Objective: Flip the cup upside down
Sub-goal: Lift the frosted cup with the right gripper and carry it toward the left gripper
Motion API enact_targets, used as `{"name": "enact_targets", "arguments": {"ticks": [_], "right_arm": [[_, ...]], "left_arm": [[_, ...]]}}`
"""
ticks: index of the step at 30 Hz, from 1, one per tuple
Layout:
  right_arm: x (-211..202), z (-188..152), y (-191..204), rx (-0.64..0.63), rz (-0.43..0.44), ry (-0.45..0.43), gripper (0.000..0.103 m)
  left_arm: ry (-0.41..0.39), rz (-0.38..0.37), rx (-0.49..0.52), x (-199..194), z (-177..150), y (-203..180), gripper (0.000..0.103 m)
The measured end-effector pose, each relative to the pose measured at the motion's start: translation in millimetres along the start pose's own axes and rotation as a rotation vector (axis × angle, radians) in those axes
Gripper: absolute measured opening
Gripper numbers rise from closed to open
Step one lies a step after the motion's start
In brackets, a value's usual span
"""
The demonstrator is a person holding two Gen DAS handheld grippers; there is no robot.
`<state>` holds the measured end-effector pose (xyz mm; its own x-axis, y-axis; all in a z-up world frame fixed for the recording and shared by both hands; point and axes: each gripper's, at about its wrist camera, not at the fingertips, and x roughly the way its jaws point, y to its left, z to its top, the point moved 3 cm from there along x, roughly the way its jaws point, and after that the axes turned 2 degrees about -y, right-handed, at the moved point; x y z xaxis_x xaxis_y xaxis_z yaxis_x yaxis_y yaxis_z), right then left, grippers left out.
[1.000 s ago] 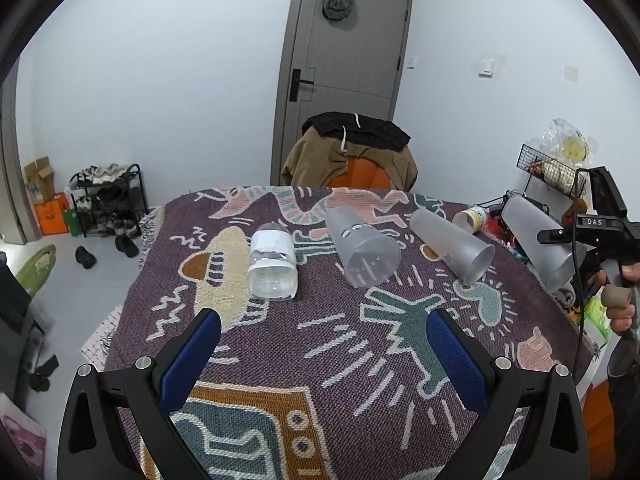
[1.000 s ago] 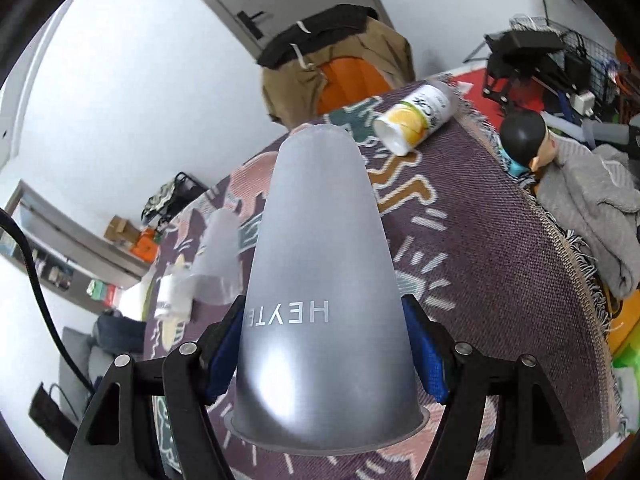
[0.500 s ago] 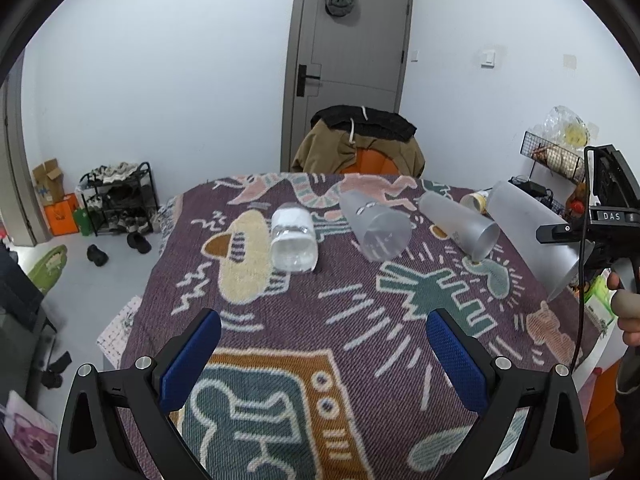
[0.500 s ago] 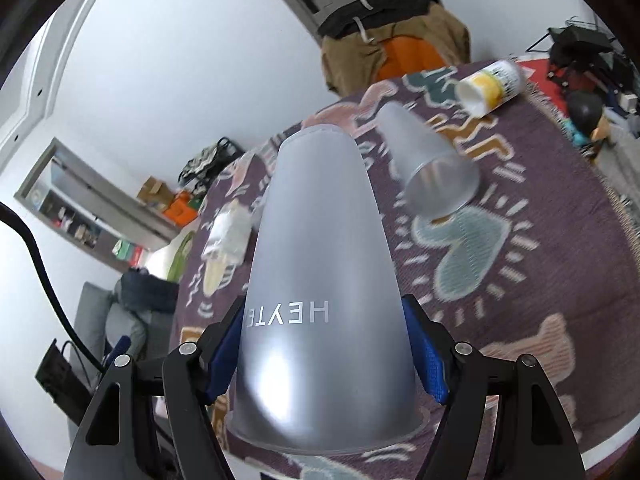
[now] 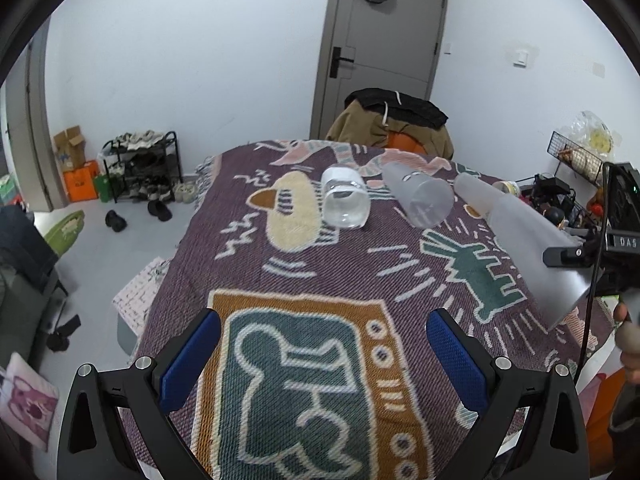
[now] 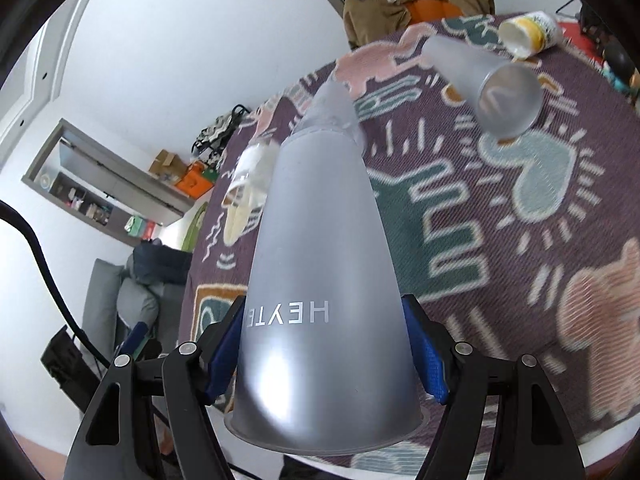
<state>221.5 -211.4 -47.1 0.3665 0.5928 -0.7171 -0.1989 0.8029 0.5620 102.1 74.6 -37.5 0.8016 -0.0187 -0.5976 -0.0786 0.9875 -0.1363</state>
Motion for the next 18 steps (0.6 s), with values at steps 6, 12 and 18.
{"name": "enact_targets", "arguments": {"ticks": [6, 12, 18], "right_arm": [[17, -22, 12, 0.014, 0.02, -0.004, 0.075], [34, -36, 8, 0.055, 0.034, -0.01, 0.075], [37, -38, 1, 0.063, 0.024, -0.039, 0.076]], "left_arm": [[0.014, 0.0, -0.022, 2, -8, 11, 0.103], [0.012, -0.013, -0.011, 4, -15, 9, 0.103], [0.018, -0.043, -0.022, 8, -16, 5, 0.103]]}}
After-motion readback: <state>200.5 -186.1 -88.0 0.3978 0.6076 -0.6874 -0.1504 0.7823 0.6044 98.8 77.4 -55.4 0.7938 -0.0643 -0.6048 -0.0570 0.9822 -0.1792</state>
